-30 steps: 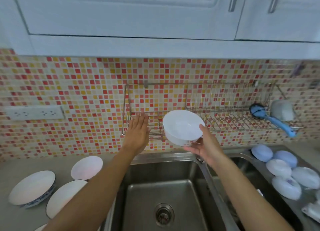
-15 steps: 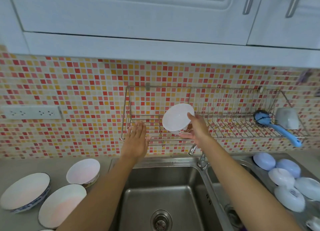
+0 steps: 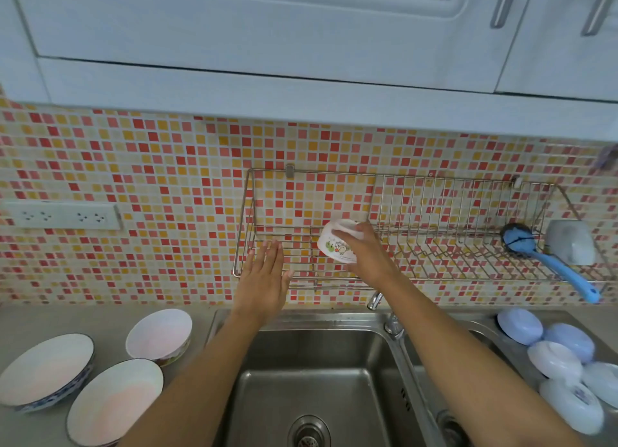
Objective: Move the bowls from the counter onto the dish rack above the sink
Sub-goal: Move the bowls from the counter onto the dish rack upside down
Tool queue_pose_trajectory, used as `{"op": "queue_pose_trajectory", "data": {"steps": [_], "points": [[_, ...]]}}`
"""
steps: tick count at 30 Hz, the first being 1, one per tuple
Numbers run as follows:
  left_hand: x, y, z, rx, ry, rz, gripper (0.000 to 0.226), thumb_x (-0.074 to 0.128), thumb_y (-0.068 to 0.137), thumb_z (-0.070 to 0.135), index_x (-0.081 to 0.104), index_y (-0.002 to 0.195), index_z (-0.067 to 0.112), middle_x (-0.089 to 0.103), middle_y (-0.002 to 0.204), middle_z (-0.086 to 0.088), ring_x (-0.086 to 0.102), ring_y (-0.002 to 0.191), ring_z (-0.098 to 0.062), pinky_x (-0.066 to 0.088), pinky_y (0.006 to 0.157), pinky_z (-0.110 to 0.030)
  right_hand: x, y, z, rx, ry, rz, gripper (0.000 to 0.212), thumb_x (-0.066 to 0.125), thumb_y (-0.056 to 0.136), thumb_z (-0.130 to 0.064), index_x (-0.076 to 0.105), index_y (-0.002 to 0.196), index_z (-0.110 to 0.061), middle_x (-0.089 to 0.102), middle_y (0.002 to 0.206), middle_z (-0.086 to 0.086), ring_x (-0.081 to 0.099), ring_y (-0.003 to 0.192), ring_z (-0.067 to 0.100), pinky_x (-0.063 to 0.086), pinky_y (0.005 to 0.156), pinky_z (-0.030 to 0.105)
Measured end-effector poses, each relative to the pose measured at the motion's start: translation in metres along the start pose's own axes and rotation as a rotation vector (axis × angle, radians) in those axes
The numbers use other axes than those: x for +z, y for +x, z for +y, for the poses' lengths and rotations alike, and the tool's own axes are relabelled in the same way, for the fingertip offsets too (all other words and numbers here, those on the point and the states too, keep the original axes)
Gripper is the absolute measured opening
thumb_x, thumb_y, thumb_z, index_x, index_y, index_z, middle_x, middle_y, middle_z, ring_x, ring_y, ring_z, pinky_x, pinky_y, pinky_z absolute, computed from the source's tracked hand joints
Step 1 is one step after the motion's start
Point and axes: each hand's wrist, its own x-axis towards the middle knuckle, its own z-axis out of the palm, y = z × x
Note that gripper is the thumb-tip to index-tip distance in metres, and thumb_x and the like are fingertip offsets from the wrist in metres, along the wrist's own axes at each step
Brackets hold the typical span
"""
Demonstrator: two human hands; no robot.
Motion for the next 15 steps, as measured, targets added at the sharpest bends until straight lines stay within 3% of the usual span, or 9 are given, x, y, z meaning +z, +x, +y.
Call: {"op": "queue_pose_trajectory", "data": {"steps": [4,6,8,11,13,15], "points": [[-0.001,0.0,0.001,-0.005,0.002,-0.001,0.073,-0.02,0.083,0.055,-0.017,0.145,0.017,-0.025,0.151,0.003,-0.028,0.138,-0.018,-0.018,0.113,-0.036,0.001,0.004,0.007,0.042,0.096,-0.114,0.059,0.067,0.089,-0.01,0.048,0.143,-0.023,0.023,0.156,0.011,0.026,0.143,0.03,0.024,0.116,0.036],[-0.002,-0.001,0.001,-0.004,0.0,0.007,0.073,-0.019,0.083,0.055,-0.016,0.146,0.017,-0.025,0.15,0.003,-0.028,0.138,-0.018,-0.018,0.113,-0.035,0.003,0.0,0.007,0.031,0.068,-0.089,0.049,0.058,0.096,-0.022,0.047,0.143,-0.022,0.019,0.16,0.011,0.018,0.147,0.029,0.022,0.117,0.041],[-0.001,-0.001,0.001,-0.003,0.004,0.015,0.072,-0.017,0.085,0.054,-0.015,0.146,0.017,-0.023,0.151,0.003,-0.027,0.139,-0.018,-0.018,0.113,-0.035,0.005,-0.011,0.005,0.046,-0.013,0.018,0.045,0.049,0.099,-0.036,0.048,0.142,-0.022,0.023,0.159,0.008,0.019,0.147,0.028,0.028,0.115,0.046],[0.0,-0.001,0.001,0.002,0.005,0.036,0.07,-0.012,0.088,0.054,-0.01,0.148,0.017,-0.019,0.153,0.003,-0.024,0.14,-0.018,-0.017,0.113,-0.035,0.011,-0.031,-0.001,0.051,-0.147,0.135,0.046,0.039,0.1,-0.046,0.055,0.136,-0.024,0.038,0.151,0.005,0.041,0.136,0.024,0.049,0.097,0.043],[0.002,-0.001,0.0,-0.001,-0.004,0.057,0.069,-0.008,0.09,0.053,-0.006,0.148,0.016,-0.016,0.153,0.003,-0.021,0.141,-0.017,-0.016,0.114,-0.036,0.016,-0.038,-0.002,0.008,-0.217,0.151,0.048,0.033,0.099,-0.05,0.059,0.132,-0.026,0.043,0.149,0.005,0.047,0.132,0.024,0.052,0.092,0.042],[0.004,-0.001,0.0,-0.003,0.007,0.06,0.067,-0.004,0.093,0.052,-0.004,0.149,0.016,-0.014,0.154,0.003,-0.02,0.142,-0.018,-0.015,0.114,-0.036,0.017,-0.039,-0.001,-0.016,-0.254,0.134,0.058,0.022,0.098,-0.056,0.059,0.133,-0.027,0.042,0.151,0.007,0.045,0.135,0.026,0.048,0.098,0.047]]}}
